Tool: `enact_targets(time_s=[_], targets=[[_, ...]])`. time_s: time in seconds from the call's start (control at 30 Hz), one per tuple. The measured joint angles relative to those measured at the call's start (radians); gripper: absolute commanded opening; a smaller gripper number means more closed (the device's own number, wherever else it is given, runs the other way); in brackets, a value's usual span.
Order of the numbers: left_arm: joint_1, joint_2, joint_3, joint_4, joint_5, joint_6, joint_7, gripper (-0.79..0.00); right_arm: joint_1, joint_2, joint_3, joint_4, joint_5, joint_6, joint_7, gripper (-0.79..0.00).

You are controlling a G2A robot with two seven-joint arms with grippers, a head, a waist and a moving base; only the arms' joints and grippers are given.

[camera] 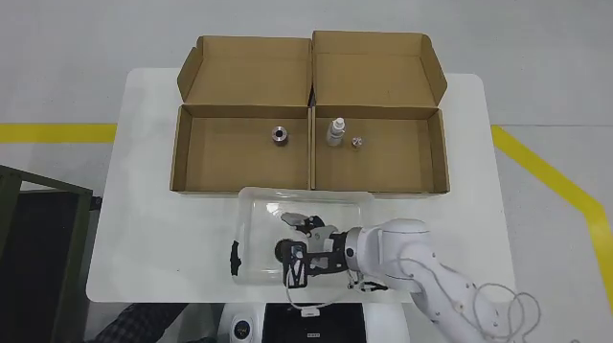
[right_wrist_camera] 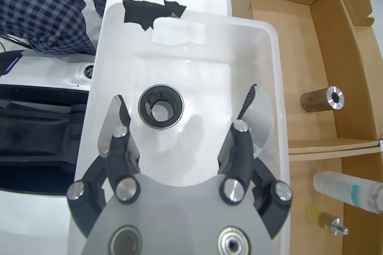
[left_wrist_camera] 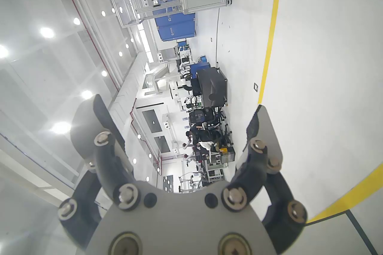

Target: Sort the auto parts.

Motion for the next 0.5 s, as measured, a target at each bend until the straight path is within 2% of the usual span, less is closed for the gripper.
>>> enact_targets(time_s=[0.23, 0.5], targets=[[0.0, 0.0, 0.0, 0.0, 0.0, 0.0, 0.0, 0.0, 0.035, -0.005, -0.036, 0.075, -0.003, 0.006, -0.018, -0.185], [0.0, 0.0, 0.0, 0.0, 0.0, 0.0, 0.0, 0.0, 0.082, -0.017, -0.093, 0.151, 0.009, 0.015, -0.015, -0.185]])
